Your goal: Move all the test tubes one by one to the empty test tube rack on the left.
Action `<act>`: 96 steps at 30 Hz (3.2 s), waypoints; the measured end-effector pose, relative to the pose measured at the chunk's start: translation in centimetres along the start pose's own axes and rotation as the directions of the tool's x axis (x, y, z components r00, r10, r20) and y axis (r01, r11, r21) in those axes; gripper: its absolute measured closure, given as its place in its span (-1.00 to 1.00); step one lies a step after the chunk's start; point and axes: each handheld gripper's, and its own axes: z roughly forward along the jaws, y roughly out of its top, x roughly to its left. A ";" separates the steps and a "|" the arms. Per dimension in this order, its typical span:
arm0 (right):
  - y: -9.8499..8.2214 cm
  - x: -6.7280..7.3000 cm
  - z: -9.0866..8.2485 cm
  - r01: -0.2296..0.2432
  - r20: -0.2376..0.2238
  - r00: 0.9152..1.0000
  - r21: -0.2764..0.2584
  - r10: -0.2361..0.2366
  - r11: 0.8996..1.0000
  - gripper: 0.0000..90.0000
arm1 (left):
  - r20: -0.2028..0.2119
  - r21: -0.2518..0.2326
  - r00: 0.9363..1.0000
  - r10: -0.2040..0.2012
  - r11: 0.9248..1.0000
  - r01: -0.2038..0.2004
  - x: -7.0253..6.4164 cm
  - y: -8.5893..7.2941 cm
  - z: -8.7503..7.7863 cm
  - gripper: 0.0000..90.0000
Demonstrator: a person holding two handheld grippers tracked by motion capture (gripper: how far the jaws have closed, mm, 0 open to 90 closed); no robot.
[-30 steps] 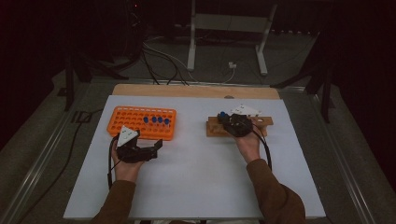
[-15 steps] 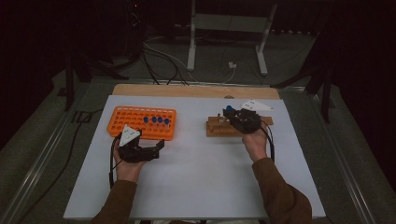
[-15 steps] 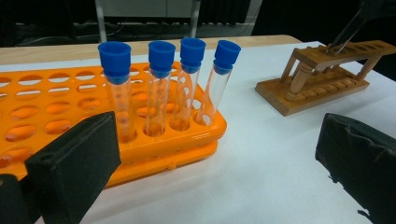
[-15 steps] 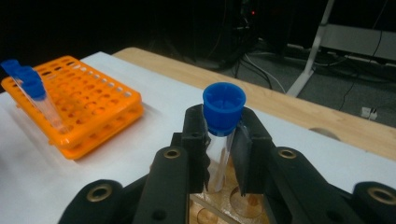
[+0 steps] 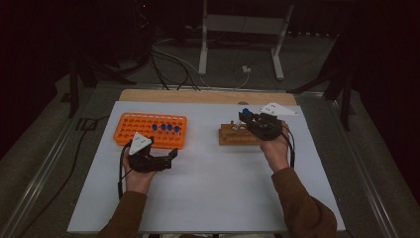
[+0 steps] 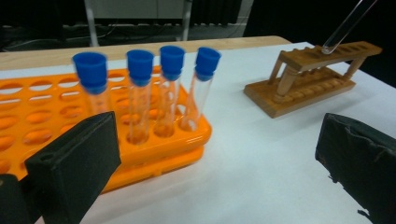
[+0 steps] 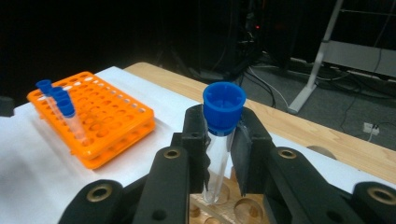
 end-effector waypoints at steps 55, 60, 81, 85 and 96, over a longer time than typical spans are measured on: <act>-1.3 7.2 3.3 0.022 -0.282 0.959 0.149 0.021 0.989 0.70 | 0.145 0.033 0.961 0.233 0.970 -0.240 -8.5 2.3 7.1 0.58; -1.4 7.2 3.3 0.021 -0.287 0.958 0.148 0.023 0.989 0.70 | 0.158 0.032 0.961 0.229 0.971 -0.236 -8.6 2.3 7.1 0.70; -1.6 5.4 2.1 -0.024 -0.225 0.973 0.114 0.049 0.993 -0.68 | 0.129 0.038 0.975 0.183 0.981 -0.189 -6.8 2.2 6.1 0.73; -1.8 4.9 2.0 -0.032 -0.192 0.980 0.122 0.055 0.992 -0.89 | 0.118 0.029 0.977 0.176 0.983 -0.180 -6.3 2.3 5.6 0.73; -2.3 3.8 1.2 -0.028 -0.145 0.988 0.121 0.046 0.992 -1.00 | 0.102 0.015 0.982 0.162 0.986 -0.164 -4.9 2.6 4.4 0.73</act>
